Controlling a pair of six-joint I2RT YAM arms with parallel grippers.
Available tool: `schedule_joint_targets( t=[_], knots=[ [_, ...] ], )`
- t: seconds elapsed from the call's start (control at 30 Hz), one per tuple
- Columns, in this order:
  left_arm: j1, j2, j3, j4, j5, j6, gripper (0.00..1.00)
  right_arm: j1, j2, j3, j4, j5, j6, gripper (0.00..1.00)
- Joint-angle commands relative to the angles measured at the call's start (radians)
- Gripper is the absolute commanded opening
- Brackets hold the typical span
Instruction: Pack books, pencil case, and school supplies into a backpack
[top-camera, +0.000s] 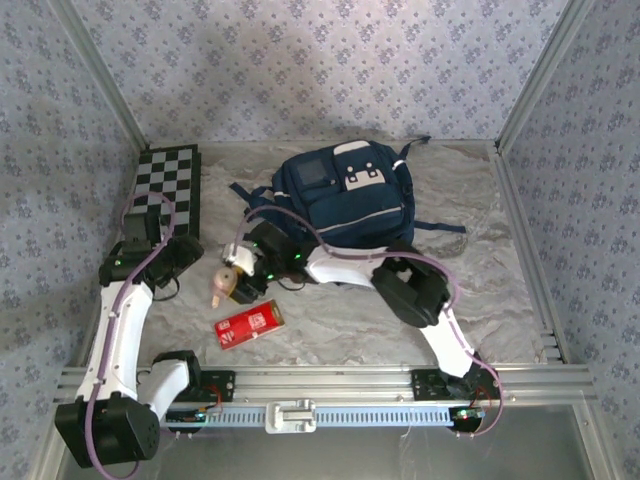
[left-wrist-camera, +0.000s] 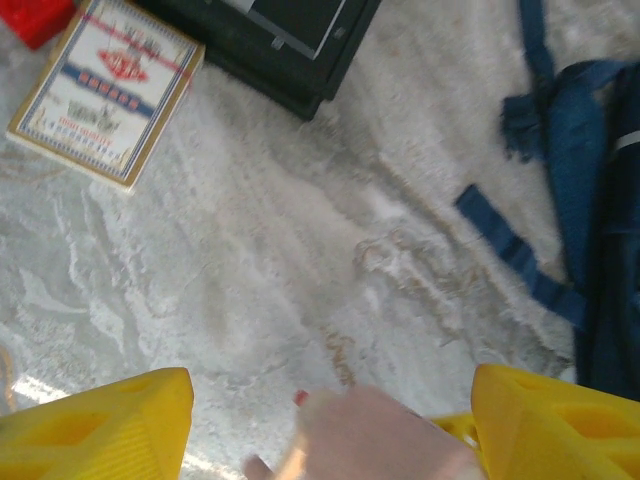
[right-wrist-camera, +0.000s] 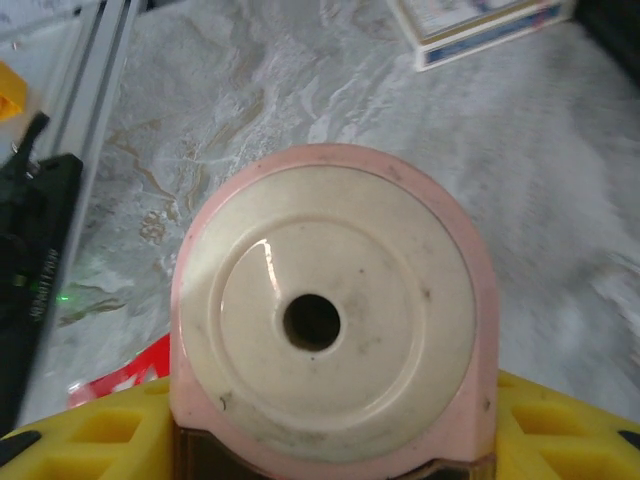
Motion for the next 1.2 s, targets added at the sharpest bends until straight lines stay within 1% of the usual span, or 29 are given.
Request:
schedule_joint_targets(
  t=[0.0,0.03,0.1,0.2,0.33,0.43,0.5,0.6,0.67,0.73,0.87,0.97,1.07,1.17],
  knots=[
    [0.004,-0.016,0.058,0.011,0.052,0.021,0.73,-0.083,-0.203,-0.105,0.009,0.03,0.181,0.41],
    [-0.003,-0.011,0.058,0.029,0.067,0.023,0.73,-0.109,-0.253,-0.152,0.014,0.025,0.224,0.41],
    [-0.048,0.006,0.064,0.055,0.073,0.026,0.73,-0.16,-0.344,-0.221,-0.01,0.028,0.295,0.41],
    [-0.173,0.052,0.082,0.104,0.026,0.036,0.72,-0.23,-0.495,-0.34,-0.039,0.013,0.349,0.41],
    [-0.371,0.126,0.095,0.234,-0.053,0.082,0.72,-0.332,-0.686,-0.447,-0.134,0.013,0.404,0.4],
    [-0.487,0.203,0.099,0.346,-0.063,0.144,0.71,-0.428,-0.813,-0.526,-0.192,-0.013,0.471,0.4],
    [-0.56,0.261,0.101,0.434,-0.059,0.22,0.7,-0.506,-0.894,-0.582,-0.207,-0.055,0.528,0.4],
    [-0.673,0.361,0.127,0.531,-0.082,0.385,0.7,-0.616,-1.008,-0.652,-0.263,-0.096,0.575,0.4],
    [-0.757,0.436,0.162,0.569,-0.154,0.499,0.71,-0.698,-1.083,-0.698,-0.293,-0.127,0.589,0.4],
    [-0.814,0.505,0.205,0.593,-0.173,0.583,0.72,-0.774,-1.147,-0.73,-0.335,-0.159,0.603,0.4],
    [-0.884,0.628,0.252,0.689,-0.119,0.709,0.75,-0.958,-1.251,-0.775,-0.402,-0.264,0.646,0.4],
    [-0.924,0.738,0.33,0.666,-0.081,0.775,0.77,-1.073,-1.298,-0.792,-0.445,-0.317,0.661,0.4],
    [-0.959,0.844,0.411,0.625,-0.078,0.82,0.78,-1.152,-1.312,-0.799,-0.461,-0.372,0.659,0.41],
    [-0.975,0.924,0.479,0.618,-0.117,0.828,0.78,-1.187,-1.31,-0.801,-0.469,-0.393,0.65,0.4]
  ],
)
